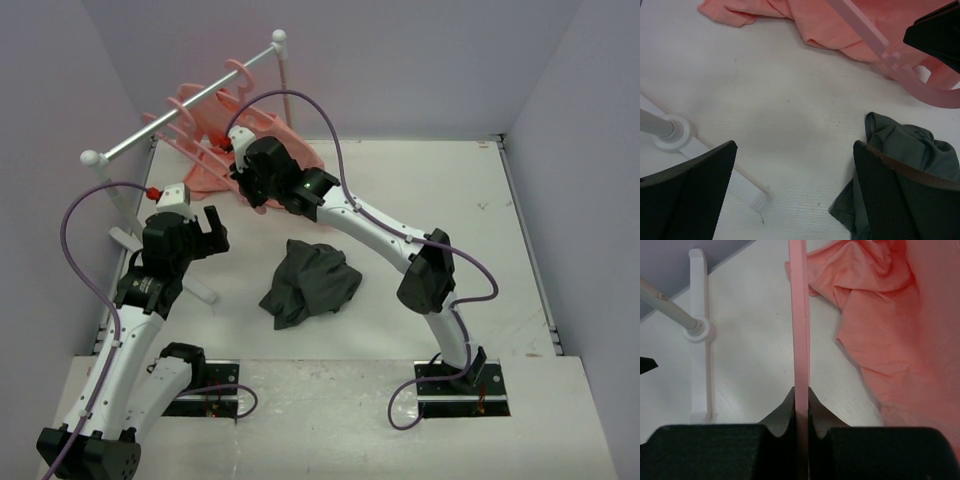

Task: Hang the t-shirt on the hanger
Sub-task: Pick up the hanger from the clothesline.

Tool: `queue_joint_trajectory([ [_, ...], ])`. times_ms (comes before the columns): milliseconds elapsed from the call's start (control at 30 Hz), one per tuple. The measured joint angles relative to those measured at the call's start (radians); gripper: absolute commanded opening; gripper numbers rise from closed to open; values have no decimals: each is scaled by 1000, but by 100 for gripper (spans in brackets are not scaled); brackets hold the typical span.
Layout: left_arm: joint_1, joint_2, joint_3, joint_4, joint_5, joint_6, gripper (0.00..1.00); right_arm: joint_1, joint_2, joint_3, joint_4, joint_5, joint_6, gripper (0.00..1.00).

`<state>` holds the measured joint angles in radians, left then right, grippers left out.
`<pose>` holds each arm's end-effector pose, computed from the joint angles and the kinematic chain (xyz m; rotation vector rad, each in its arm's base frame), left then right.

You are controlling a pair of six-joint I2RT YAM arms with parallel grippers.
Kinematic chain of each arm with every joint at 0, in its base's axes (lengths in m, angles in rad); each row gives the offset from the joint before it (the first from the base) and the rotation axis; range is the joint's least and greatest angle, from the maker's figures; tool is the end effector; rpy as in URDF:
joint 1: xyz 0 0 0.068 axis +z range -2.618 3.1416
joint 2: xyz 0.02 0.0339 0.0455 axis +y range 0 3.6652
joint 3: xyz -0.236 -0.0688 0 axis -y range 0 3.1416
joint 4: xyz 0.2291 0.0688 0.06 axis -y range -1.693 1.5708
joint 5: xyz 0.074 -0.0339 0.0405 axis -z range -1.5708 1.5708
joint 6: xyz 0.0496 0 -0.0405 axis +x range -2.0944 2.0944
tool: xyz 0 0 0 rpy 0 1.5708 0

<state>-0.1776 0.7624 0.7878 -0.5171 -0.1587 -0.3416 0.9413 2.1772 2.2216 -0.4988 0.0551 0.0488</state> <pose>0.1837 -0.0250 0.2842 -0.2661 2.0422 -0.1581 0.2917 0.3958 0.3233 -0.8618 1.8839 0.5643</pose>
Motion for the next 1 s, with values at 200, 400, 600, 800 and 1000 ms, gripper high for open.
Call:
queue_joint_trajectory([
  [200, 0, -4, -1, 0, 9, 0, 100, -4, -47, -30, -3, 27, 26, 0],
  [400, -1, -26, -1, 5, 30, 2, 100, -16, -173, -154, 20, 31, 49, 0],
  [600, -4, -34, -1, 8, 48, 4, 100, -41, -273, -243, 31, 16, 65, 0],
  [800, -14, -36, -1, 26, 80, 12, 100, -63, -341, -326, 56, -8, 75, 0],
  [1000, -28, -35, -1, 32, 100, 13, 100, -68, -440, -421, 48, -20, 63, 0],
])
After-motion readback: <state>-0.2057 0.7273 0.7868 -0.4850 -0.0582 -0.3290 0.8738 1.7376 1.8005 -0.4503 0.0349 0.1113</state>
